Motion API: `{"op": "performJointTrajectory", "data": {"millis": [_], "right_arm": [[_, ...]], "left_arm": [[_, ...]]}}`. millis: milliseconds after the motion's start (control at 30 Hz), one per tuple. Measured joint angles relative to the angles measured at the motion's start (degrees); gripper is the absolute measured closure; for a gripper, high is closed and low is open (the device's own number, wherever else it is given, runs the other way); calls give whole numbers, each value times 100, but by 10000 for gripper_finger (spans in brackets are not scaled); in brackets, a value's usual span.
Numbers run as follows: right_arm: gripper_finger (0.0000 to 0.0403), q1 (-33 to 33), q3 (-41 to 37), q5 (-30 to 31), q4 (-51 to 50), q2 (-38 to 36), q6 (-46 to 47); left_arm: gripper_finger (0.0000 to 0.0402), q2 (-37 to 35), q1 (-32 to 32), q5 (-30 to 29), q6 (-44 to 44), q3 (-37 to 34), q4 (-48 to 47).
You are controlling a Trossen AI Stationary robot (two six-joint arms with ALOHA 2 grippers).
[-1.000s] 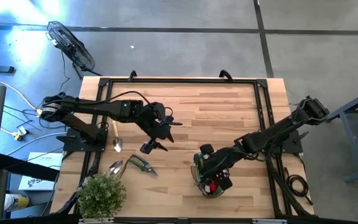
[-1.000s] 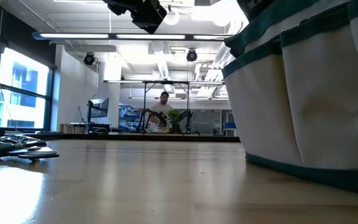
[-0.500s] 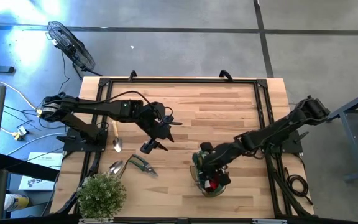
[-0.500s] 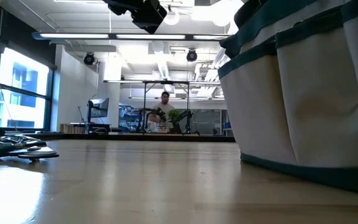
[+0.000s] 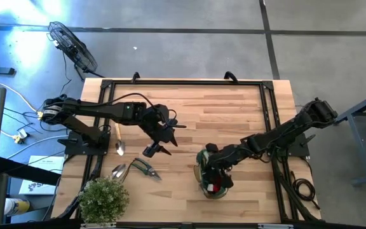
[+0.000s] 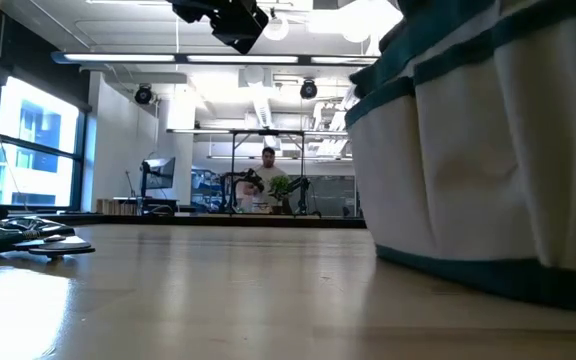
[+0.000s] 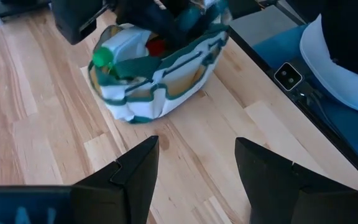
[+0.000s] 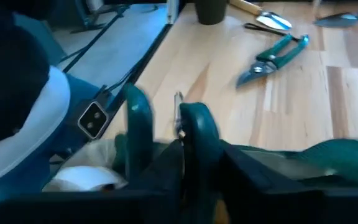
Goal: Pick & Place Garden tools in Gardening bag
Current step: Put the top green shear scissors into the green gardening bag, then put the top brown trowel into the green gardening bag
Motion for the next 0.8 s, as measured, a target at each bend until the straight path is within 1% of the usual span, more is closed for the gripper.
{"op": "performJointTrajectory", "data": {"millis": [100, 167, 300, 433, 800], "right_arm": [[256, 0, -9, 74, -45, 2, 205], [226, -4, -9, 86, -45, 2, 237], [188, -4, -9, 84, -38, 2, 215], [177, -4, -11, 101, -53, -90, 128], [192, 2, -11, 842, -136, -949, -20]], "left_arm": [[197, 0, 0, 0, 0, 0, 0], [197, 0, 0, 0, 0, 0, 0], [197, 0, 0, -3, 0, 0, 0], [197, 0, 0, -3, 0, 0, 0], [197, 0, 0, -11, 2, 0, -4]]}}
